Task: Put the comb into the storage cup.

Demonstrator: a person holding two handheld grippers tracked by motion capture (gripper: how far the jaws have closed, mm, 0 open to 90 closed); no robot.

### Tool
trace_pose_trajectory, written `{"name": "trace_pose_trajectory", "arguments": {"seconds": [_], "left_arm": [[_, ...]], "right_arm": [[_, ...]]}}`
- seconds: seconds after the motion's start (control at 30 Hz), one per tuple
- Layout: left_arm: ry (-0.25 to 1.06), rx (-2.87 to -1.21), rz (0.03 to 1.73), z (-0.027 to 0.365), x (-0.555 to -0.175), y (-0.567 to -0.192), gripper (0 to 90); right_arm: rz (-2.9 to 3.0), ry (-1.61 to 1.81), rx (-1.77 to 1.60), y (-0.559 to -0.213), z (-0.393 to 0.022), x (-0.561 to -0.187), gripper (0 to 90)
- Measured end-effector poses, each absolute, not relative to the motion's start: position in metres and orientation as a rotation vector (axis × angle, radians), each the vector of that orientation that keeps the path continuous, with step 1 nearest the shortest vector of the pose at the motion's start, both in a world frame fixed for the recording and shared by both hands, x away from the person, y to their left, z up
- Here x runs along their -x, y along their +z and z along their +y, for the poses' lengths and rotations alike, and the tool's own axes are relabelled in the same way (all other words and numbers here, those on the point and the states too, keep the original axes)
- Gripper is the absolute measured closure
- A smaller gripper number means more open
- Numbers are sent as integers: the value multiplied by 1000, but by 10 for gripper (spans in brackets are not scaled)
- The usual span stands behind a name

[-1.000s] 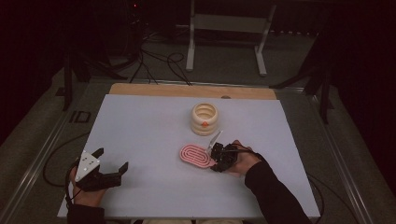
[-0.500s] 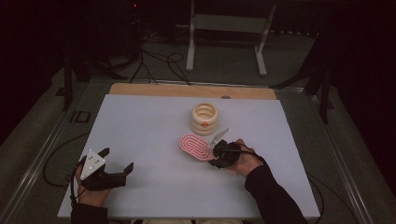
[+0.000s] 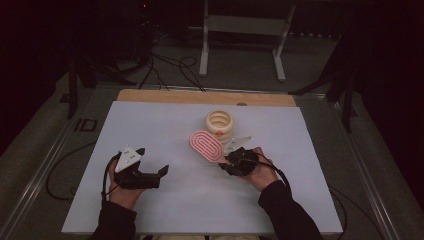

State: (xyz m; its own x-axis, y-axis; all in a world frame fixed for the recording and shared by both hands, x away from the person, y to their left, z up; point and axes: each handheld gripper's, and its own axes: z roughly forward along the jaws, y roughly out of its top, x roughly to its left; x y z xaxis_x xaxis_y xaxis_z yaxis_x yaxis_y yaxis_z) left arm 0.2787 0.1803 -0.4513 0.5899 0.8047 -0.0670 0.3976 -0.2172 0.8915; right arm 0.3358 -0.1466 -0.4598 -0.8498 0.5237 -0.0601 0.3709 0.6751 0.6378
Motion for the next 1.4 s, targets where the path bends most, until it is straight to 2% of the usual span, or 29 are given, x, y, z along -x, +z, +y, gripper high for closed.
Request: {"name": "trace_pose_trajectory", "arguments": {"seconds": [0.63,0.7,0.8,0.87,0.9,0.93,1.13,1.33,1.4], "left_arm": [[301,-1785,966,103,-323,-437,22],[269,-1766,974,101,-325,-435,49],[272,-1751,998,99,-326,-434,165],[272,-1751,998,99,-326,-434,165],[217,-1728,1030,95,-330,-434,165],[200,-1719,1031,94,-330,-434,256],[129,-1690,1037,91,-334,-436,422],[86,-1663,1032,91,-335,-436,520],[72,-1643,1030,91,-335,-436,520]], "right_arm": [[2539,1089,-734,-444,-132,-330,697],[2525,1107,-743,-443,-130,-329,697],[2516,1116,-740,-442,-130,-329,697],[2514,1120,-737,-442,-129,-329,697],[2514,1120,-737,-442,-129,-329,697],[2500,1134,-743,-441,-128,-327,697],[2483,1142,-721,-441,-126,-325,697],[2478,1127,-706,-441,-126,-325,697],[2476,1111,-683,-441,-126,-324,698]]}}
